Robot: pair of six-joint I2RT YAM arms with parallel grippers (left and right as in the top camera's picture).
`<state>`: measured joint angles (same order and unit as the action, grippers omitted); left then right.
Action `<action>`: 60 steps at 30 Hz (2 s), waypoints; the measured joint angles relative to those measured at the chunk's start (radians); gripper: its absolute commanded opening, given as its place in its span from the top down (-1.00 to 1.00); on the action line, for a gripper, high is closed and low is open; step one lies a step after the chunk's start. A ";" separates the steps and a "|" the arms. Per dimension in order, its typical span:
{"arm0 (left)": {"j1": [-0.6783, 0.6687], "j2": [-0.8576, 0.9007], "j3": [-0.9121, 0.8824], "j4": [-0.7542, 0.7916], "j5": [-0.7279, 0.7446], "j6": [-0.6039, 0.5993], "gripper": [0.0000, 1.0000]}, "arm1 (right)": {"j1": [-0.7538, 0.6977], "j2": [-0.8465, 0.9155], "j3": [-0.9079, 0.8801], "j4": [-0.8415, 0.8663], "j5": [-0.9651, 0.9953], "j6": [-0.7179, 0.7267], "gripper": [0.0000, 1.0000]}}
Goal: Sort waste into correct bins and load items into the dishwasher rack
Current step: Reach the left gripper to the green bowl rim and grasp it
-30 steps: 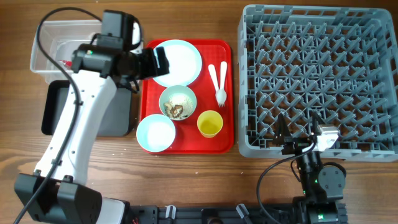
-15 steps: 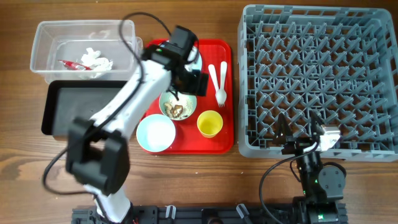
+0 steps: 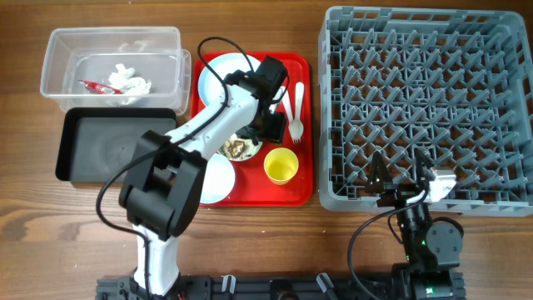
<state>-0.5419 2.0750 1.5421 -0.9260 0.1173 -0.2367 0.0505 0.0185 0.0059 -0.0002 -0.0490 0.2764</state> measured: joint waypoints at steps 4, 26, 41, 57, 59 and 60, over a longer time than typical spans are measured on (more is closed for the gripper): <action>0.000 0.034 0.000 0.009 -0.004 -0.024 0.50 | 0.000 0.000 0.000 0.000 0.000 0.000 -1.00; -0.002 0.017 0.079 -0.053 -0.066 -0.092 0.68 | 0.000 0.000 0.000 0.000 0.000 0.000 -1.00; -0.002 0.011 0.080 -0.032 -0.076 -0.100 0.57 | 0.000 0.000 0.000 0.000 0.000 0.000 -0.99; -0.002 0.037 0.080 -0.013 -0.098 -0.122 0.70 | 0.000 0.000 0.000 0.000 0.000 0.000 -1.00; -0.002 0.037 0.080 -0.006 -0.098 -0.127 0.72 | 0.000 0.000 0.000 0.000 0.000 0.000 -0.99; -0.002 0.037 0.080 -0.004 -0.098 -0.134 0.73 | 0.000 0.000 0.000 0.000 0.000 0.000 -0.99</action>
<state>-0.5434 2.1117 1.6226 -0.9302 0.0193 -0.3702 0.0505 0.0185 0.0059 -0.0002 -0.0490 0.2768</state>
